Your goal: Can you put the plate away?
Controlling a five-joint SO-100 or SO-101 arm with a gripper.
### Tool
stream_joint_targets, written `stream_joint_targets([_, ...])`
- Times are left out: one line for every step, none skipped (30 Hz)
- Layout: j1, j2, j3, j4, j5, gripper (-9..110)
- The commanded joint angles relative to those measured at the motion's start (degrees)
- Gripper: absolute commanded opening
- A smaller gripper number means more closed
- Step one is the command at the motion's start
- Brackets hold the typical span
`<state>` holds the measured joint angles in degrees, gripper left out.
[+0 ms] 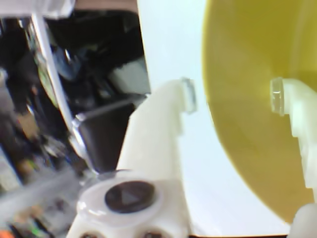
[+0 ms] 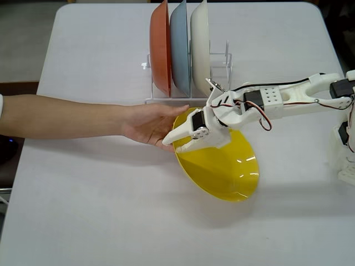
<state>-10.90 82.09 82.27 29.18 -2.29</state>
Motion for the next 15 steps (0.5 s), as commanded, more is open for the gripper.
stream_joint_targets([-1.1,-1.0,-6.1,0.4,2.8,15])
stream_joint_targets([-1.1,-1.8,-6.9,0.5,3.5,14])
stream_joint_targets([-1.0,-2.4,-7.6,0.8,4.9,12])
stream_joint_targets([-0.9,-2.9,-8.2,0.8,6.2,9])
stream_joint_targets([-0.9,-3.2,-8.7,0.8,6.9,5])
stream_joint_targets([-0.8,-3.3,-9.1,0.8,7.6,0])
stream_joint_targets([-0.7,-3.2,-9.7,1.4,8.1,0])
stream_joint_targets([-0.6,-3.0,-10.4,2.5,8.3,0])
stream_joint_targets([-0.5,-2.5,-11.3,3.5,8.0,0])
stream_joint_targets([-0.5,-1.8,-12.3,4.7,7.7,0])
stream_joint_targets([-0.4,-1.1,-13.4,6.3,7.6,0])
stream_joint_targets([-0.3,-0.1,-14.3,7.6,6.9,0])
stream_joint_targets([-0.2,1.1,-15.2,8.8,6.1,0])
stream_joint_targets([-0.1,2.5,-15.7,9.5,5.1,0])
stream_joint_targets([0.0,4.2,-15.9,10.0,3.9,0])
